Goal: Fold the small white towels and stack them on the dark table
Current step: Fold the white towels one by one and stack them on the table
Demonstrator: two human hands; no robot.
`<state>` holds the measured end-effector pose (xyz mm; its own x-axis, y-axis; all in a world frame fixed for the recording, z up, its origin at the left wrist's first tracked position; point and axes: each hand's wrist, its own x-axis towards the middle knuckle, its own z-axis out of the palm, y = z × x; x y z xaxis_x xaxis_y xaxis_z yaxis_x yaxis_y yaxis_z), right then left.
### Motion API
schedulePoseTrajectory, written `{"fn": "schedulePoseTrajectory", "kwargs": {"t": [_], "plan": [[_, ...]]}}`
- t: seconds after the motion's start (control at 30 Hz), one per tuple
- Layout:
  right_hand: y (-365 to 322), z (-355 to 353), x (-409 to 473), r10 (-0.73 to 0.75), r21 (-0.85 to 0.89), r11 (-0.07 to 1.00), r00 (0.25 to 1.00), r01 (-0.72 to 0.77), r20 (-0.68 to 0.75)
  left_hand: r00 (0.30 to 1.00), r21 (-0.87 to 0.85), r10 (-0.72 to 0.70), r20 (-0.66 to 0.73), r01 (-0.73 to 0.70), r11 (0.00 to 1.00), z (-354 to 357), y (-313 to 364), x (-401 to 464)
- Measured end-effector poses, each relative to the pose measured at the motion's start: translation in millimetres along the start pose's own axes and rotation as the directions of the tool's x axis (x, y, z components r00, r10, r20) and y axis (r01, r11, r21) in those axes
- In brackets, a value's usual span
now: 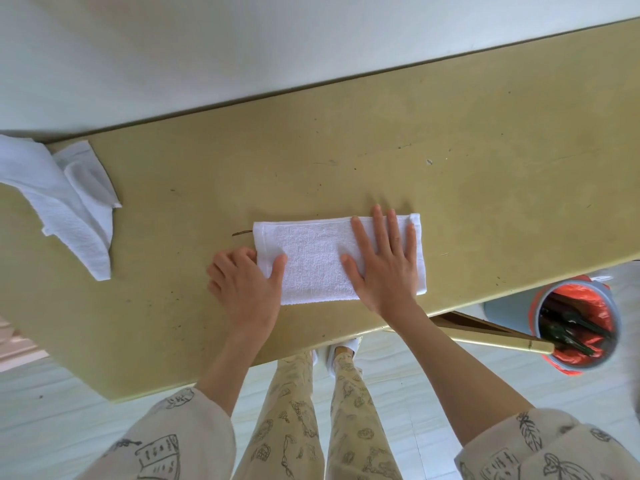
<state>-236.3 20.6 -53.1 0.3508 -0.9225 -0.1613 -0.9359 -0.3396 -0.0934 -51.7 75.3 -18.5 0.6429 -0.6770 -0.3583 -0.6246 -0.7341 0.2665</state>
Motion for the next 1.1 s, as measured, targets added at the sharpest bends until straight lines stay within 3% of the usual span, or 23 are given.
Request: {"fn": "schedulePoseTrajectory", "kwargs": {"t": [0.1, 0.17, 0.23, 0.4, 0.6, 0.7, 0.8, 0.9, 1.0, 1.07, 1.1], "plan": [[0.5, 0.7, -0.1, 0.003, -0.002, 1.0, 1.0, -0.003, 0.01, 0.994, -0.078, -0.078, 0.079, 0.084, 0.993, -1.6, 11.4, 2.8], [1.0, 0.9, -0.4, 0.003, 0.002, 1.0, 1.0, -0.003, 0.013, 0.993, -0.111, -0.044, 0.108, 0.056, 0.992, -3.7, 14.8, 5.4], [0.9, 0.5, -0.2, 0.004, 0.008, 1.0, 1.0, -0.005, 0.016, 0.99, -0.249, -0.022, 0.138, 0.056, 0.967, -7.6, 16.1, 8.0], [1.0, 1.4, -0.8, 0.009, 0.007, 1.0, 1.0, -0.009, 0.006, 0.933, -0.556, -0.128, 0.336, 0.306, 0.773, -15.8, 14.0, 21.0], [-3.4, -2.9, 3.4, 0.041, 0.011, 0.999, 0.997, -0.041, 0.064, 0.883, -0.496, -0.269, 0.385, 0.444, 0.746, -23.7, 22.2, 17.6], [-1.1, -10.2, 4.2, 0.013, 0.076, 0.997, 0.999, -0.017, 0.05, 0.951, -0.498, -0.197, 0.237, 0.293, 0.816, -22.6, 22.8, 14.6], [7.2, -25.6, 0.5, -0.012, 0.25, 0.968, 0.998, 0.029, -0.069, 0.995, -0.487, -0.074, 0.07, 0.099, 0.868, -30.8, 28.8, 10.2], [10.7, -43.4, -7.8, 0.108, 0.513, 0.858, 0.98, -0.006, -0.169, 0.998, -0.463, 0.029, -0.064, -0.056, 0.885, -41.1, 38.7, 4.4], [10.8, -55.2, -15.7, 0.292, 0.759, 0.603, 0.953, -0.247, 0.077, 0.98, -0.439, 0.147, -0.137, -0.192, 0.878, -42.0, 52.4, -6.0], [43.9, -58.0, -22.8, 0.4, 0.8, 0.411, 0.875, -0.437, 0.273, 0.961, -0.414, 0.258, -0.101, -0.277, 0.867, -17.5, 88.3, -33.2], [64.2, -57.4, -26.0, 0.413, 0.793, 0.379, 0.854, -0.477, 0.317, 0.952, -0.401, 0.298, -0.071, -0.3, 0.865, -3.9, 109.3, -48.9]]}}
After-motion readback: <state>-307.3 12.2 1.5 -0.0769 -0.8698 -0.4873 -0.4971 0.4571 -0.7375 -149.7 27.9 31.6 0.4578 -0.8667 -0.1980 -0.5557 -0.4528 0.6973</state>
